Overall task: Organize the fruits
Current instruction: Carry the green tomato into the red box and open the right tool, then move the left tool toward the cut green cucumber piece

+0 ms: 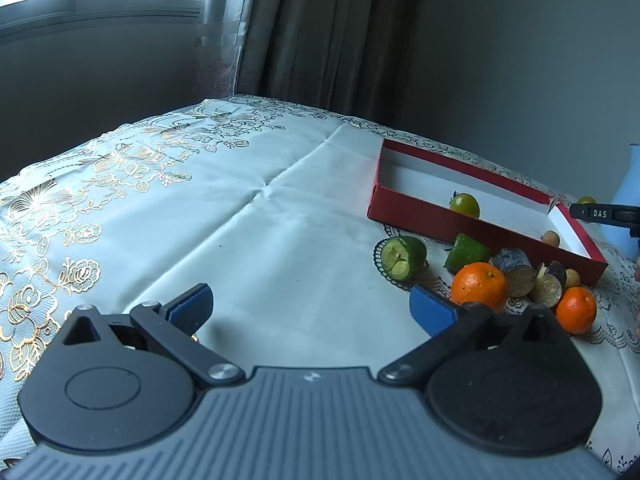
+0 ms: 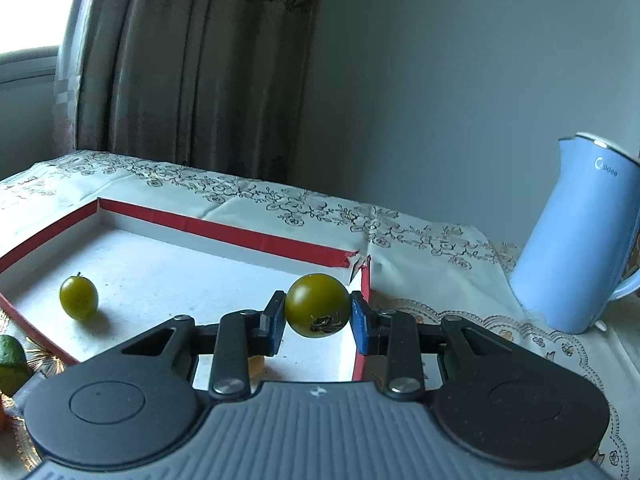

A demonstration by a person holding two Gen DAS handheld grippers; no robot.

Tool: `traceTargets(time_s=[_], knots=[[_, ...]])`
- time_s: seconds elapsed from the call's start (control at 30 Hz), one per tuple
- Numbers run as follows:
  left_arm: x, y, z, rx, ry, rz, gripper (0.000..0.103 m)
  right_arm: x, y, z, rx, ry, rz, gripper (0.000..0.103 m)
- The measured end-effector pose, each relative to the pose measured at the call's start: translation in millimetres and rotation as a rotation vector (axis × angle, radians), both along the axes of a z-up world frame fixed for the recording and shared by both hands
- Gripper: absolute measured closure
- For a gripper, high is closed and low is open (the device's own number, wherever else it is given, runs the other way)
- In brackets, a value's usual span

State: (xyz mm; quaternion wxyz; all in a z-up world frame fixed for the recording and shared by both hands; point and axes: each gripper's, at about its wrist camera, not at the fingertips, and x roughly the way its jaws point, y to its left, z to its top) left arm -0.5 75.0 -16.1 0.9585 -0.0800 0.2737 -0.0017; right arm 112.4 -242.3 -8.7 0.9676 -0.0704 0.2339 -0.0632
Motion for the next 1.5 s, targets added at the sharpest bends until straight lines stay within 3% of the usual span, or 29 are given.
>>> traceTargets(time_s=[0.37, 0.43, 0.5, 0.93, 1.17, 1.3, 1.5], knots=[[0.1, 0.0, -0.2, 0.0, 0.001, -0.001, 0.0, 15.8, -9.0, -5.7, 0.019, 0.023, -0.024, 0.066], [0.1, -0.4, -0.2, 0.0, 0.001, -0.001, 0.0, 15.4, -8.8, -4.5, 0.014, 0.015, -0.023, 0.047], [0.0, 0.4, 0.0, -0.001, 0.0, -0.001, 0.0, 13.3, -7.2, -2.6, -0.004, -0.007, -0.032, 0.035], [0.8, 0.9, -0.6, 0.001, 0.004, 0.01, 0.0, -43.9, -32.0, 23.3, 0.075, -0.113, -0.006, 0.035], [0.1, 0.7, 0.0, 0.009, 0.009, 0.011, 0.0, -86.9, -62.5, 11.1, 0.139, -0.13, -0.027, 0.035], [0.4, -0.3, 0.4, 0.014, 0.014, 0.005, 0.0, -87.2, -79.5, 2.2, 0.227, -0.105, -0.063, 0.035], [5.0, 5.4, -0.4, -0.019, 0.042, -0.035, 0.0, -90.1, -82.0, 2.2, 0.234, -0.112, -0.054, 0.035]])
